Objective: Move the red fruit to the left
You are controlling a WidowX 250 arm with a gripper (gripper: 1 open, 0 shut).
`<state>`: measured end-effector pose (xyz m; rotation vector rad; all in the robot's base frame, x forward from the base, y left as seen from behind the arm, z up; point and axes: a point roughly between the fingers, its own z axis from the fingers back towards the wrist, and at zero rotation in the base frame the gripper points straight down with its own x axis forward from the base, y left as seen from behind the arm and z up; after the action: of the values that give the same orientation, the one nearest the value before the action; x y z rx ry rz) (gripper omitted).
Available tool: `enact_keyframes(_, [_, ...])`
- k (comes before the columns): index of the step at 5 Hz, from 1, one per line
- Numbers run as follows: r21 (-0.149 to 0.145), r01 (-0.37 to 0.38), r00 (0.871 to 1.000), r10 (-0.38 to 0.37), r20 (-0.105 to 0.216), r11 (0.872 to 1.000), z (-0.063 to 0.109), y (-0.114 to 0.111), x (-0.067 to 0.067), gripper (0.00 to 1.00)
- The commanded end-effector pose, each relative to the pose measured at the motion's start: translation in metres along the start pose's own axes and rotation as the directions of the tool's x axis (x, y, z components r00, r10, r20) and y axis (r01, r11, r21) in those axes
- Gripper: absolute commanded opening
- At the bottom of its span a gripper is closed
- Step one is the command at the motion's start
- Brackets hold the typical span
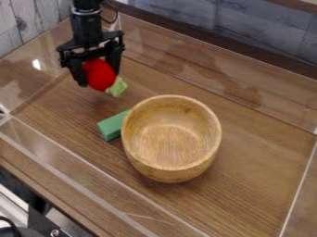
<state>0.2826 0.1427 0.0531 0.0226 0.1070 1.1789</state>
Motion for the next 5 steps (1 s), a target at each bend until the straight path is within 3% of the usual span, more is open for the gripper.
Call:
enact_keyframes(1, [-0.06,-0.01,0.998,0.013,0.066,0.998,0.039,-0.007,-0.003,1.0])
enact_keyframes(2, [-0.054,-0.021,0.998,0.025,0.062,0.998,0.044,-0.006,-0.009,1.0])
enact_keyframes(3, [-0.045,0.027,0.998,-0.024,0.064,0.999,0.044,0.002,-0.008,0.0])
enact_keyframes(4, [-0.034,0.086,0.994,-0.083,0.07,0.996,0.038,0.015,-0.005,0.0])
enact_keyframes(5, [-0.025,0.07,0.995,-0.068,0.071,0.997,0.038,0.019,-0.007,0.0])
